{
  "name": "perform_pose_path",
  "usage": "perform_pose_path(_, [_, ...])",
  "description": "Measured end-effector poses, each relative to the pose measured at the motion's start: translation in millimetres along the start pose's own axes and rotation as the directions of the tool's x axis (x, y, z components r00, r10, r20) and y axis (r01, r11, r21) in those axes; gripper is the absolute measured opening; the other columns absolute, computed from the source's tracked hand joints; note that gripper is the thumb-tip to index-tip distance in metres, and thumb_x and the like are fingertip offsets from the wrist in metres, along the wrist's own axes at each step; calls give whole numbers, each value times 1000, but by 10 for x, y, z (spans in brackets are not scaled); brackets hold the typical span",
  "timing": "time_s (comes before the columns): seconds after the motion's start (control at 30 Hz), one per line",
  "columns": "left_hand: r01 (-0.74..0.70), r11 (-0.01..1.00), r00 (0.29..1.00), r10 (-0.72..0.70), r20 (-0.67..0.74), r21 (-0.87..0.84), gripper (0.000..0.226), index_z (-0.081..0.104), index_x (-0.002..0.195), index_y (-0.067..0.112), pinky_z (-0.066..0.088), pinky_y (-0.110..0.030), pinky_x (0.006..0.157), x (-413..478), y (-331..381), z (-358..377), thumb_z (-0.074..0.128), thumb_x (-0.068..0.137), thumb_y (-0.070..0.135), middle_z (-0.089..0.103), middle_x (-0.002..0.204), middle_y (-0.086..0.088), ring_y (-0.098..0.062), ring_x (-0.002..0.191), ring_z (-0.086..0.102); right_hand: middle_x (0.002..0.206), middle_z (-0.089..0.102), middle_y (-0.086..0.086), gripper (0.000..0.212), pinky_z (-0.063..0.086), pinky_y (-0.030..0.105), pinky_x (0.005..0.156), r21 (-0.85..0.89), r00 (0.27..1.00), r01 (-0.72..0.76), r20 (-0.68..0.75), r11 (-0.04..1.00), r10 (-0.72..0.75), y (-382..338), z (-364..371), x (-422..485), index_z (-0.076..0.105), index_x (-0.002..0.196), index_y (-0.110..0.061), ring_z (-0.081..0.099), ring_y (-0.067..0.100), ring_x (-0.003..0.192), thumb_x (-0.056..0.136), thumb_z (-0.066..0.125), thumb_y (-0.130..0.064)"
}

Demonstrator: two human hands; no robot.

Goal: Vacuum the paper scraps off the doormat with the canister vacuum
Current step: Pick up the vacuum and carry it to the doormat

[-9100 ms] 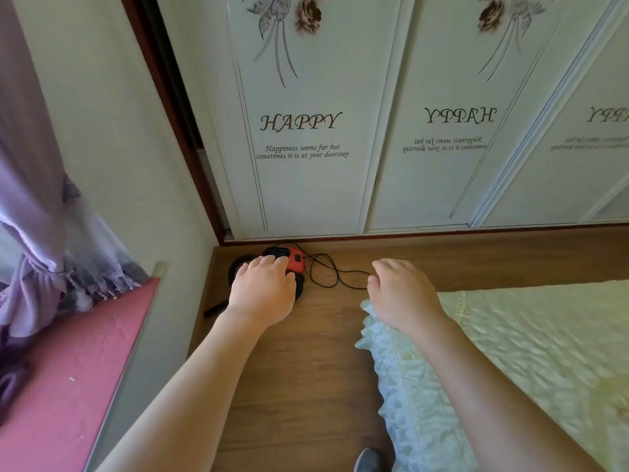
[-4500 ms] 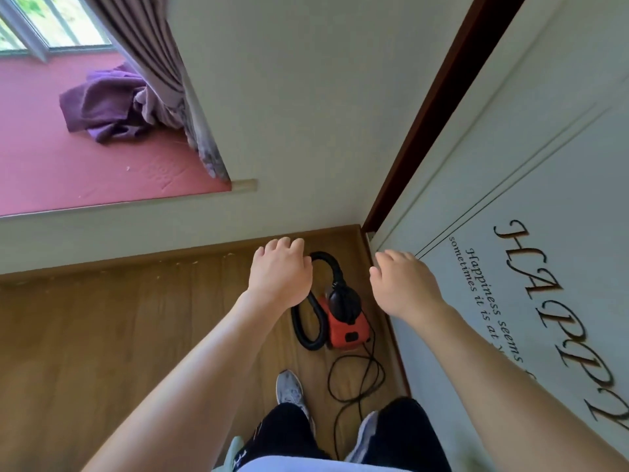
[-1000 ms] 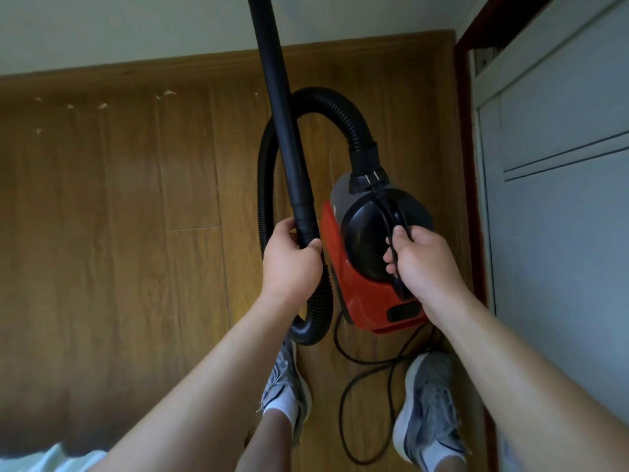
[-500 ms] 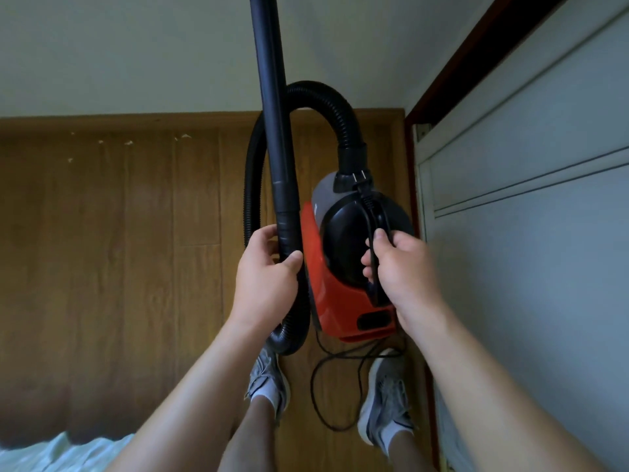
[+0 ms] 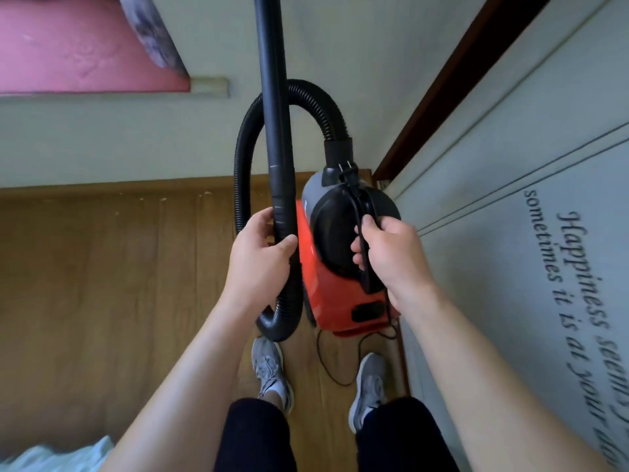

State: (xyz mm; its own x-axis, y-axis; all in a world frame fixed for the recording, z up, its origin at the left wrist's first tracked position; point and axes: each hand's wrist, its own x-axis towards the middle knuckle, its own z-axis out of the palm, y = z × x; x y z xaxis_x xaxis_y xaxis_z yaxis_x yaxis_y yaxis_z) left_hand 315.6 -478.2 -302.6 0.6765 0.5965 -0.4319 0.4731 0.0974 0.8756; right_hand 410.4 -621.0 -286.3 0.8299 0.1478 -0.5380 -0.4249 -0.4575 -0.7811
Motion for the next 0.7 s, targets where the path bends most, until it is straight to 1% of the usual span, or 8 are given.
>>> perform_pose_path(0.13, [-53, 998, 998, 53, -22, -26, 44, 60, 130, 26, 59, -38, 88, -298, 435, -218, 65, 92, 5, 72, 108, 13, -7, 94, 69, 57, 61, -2, 31, 49, 34, 57, 30, 998, 51, 21, 998, -51, -436, -104, -379, 66, 78, -13, 56, 15, 52, 103, 52, -25])
perform_pose_path(0.23, [-80, 996, 996, 78, -50, -45, 42, 62, 125, 27, 59, -39, 90, -511, 702, -381, 66, 91, 3, 73, 105, 12, -4, 90, 69, 57, 61, 0, 32, 48, 32, 55, 55, 995, 87, 41, 995, -89, -734, -172, -646, 67, 77, -11, 56, 17, 51, 103, 53, -23])
perform_pose_path(0.3, [-102, 993, 994, 98, -57, -58, 41, 63, 124, 28, 59, -40, 90, -641, 871, -490, 67, 91, 3, 73, 105, 12, -5, 92, 70, 56, 61, 0, 32, 49, 31, 54, 65, 992, 109, 49, 992, -112, -923, -191, -815, 68, 77, -10, 57, 18, 50, 103, 53, -23])
perform_pose_path(0.37, [-108, 991, 992, 103, -68, -75, 40, 64, 120, 30, 59, -39, 88, -749, 1028, -605, 67, 91, 3, 74, 103, 12, -7, 93, 70, 56, 62, 0, 32, 49, 31, 53, 66, 990, 127, 57, 990, -131, -1099, -186, -973, 69, 77, -10, 57, 17, 50, 102, 54, -23])
perform_pose_path(0.47, [-118, 985, 990, 108, -86, -123, 37, 67, 116, 27, 59, -33, 78, -895, 1261, -793, 67, 90, 1, 75, 96, 11, -7, 85, 71, 57, 61, 1, 33, 48, 31, 53, 60, 981, 167, 87, 984, -171, -1373, -157, -1189, 68, 77, -11, 57, 17, 51, 103, 52, -23])
perform_pose_path(0.53, [-121, 984, 990, 109, -94, -134, 37, 68, 110, 30, 58, -33, 76, -987, 1403, -926, 67, 90, -1, 75, 92, 11, -8, 81, 71, 57, 61, 0, 32, 47, 32, 53, 47, 975, 190, 106, 981, -194, -1529, -130, -1327, 67, 79, -11, 56, 16, 51, 103, 50, -23])
perform_pose_path(0.63, [-139, 980, 985, 122, -122, -139, 39, 68, 104, 34, 60, -38, 79, -1120, 1609, -1148, 67, 88, -2, 76, 88, 10, -12, 81, 72, 56, 61, -3, 30, 45, 30, 51, 45, 964, 227, 133, 973, -231, -1773, -83, -1536, 65, 81, -12, 54, 13, 49, 104, 49, -23])
perform_pose_path(0.7, [-149, 979, 981, 129, -142, -139, 38, 69, 109, 29, 61, -43, 83, -1204, 1724, -1284, 67, 88, -2, 76, 90, 6, -18, 83, 73, 57, 60, -2, 30, 45, 29, 50, 52, 956, 250, 148, 967, -255, -1935, -59, -1670, 64, 82, -10, 53, 13, 48, 104, 48, -23])
